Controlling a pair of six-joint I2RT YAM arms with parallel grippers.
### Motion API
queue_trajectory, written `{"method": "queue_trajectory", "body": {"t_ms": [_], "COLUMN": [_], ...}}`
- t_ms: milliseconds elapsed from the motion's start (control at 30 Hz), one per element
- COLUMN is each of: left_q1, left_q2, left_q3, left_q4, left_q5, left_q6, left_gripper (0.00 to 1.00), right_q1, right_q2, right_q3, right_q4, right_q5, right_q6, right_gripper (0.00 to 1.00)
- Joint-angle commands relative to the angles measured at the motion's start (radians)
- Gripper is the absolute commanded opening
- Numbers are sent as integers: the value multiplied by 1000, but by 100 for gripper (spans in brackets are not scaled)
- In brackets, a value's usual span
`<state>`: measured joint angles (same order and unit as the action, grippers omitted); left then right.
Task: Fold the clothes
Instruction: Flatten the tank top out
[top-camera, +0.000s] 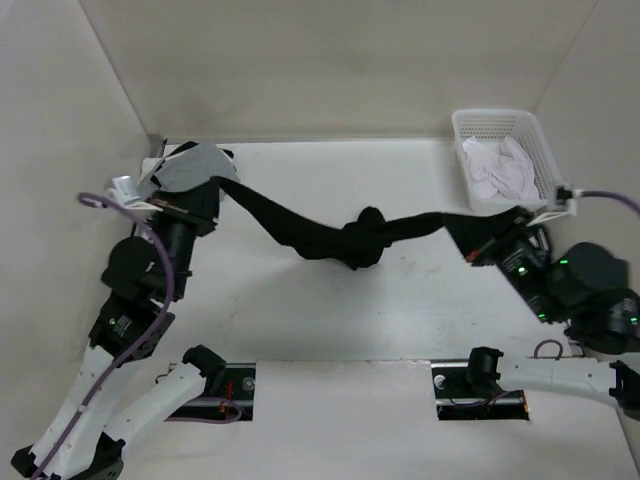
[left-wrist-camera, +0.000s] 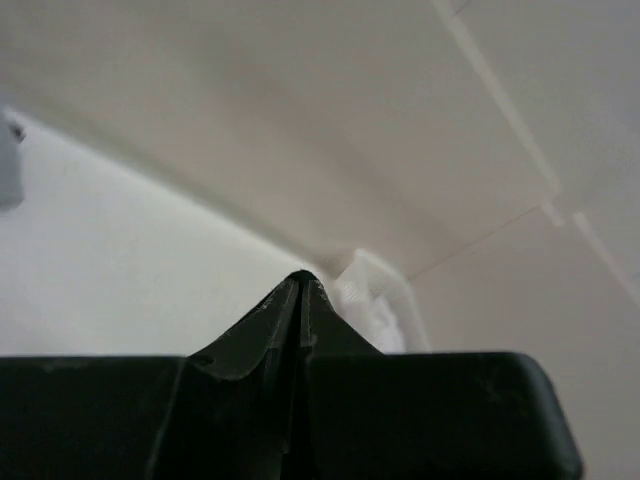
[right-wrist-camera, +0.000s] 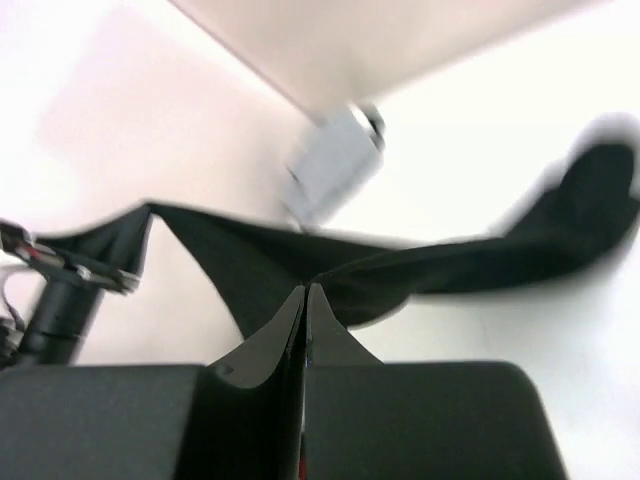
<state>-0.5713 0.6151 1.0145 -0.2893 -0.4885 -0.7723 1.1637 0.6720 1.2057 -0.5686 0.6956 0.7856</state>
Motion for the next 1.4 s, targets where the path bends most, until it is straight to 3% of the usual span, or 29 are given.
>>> {"method": "queue_trajectory", "body": {"t_ms": [0,133,267,367,500,600,700,767,933,1067,1233,1367], "left_q1": [-3,8,8,-5,44,156,265,306,371,412,460,469], "left_q2": [-12,-5,37,98,228,380,567,699,958,1032,1000,937], "left_q3": [177,344,424,383,244,177,248,352,717,926,990,923], "left_q4": [159,159,162,191,237,251,257,249,175,119,116,139], "left_q5": [-12,-13,-12,-8,-33,17,170,246,369,429,472,475], "left_q6": [102,156,179,182,160,73,22,5,-7,-16,-22,-2], "left_gripper": [0,0,0,1,2,2,2,2,2,2,2,3], "right_q1": [95,259,299,290,28,-303,-630,-757,-879,-916,-930,-942], "right_q2": [44,89,149,205,282,381,536,656,894,965,957,868], "right_q3": [223,412,485,474,396,384,396,437,704,923,1060,942], "right_q4": [33,195,361,427,414,291,271,291,268,204,147,139], "right_q5": [231,347,363,358,199,-105,-432,-569,-705,-754,-769,-762], "right_q6": [-276,-494,-686,-758,-688,-486,-324,-261,-181,-148,-137,-138], "right_gripper": [0,0,0,0,0,0,0,0,0,0,0,0]}}
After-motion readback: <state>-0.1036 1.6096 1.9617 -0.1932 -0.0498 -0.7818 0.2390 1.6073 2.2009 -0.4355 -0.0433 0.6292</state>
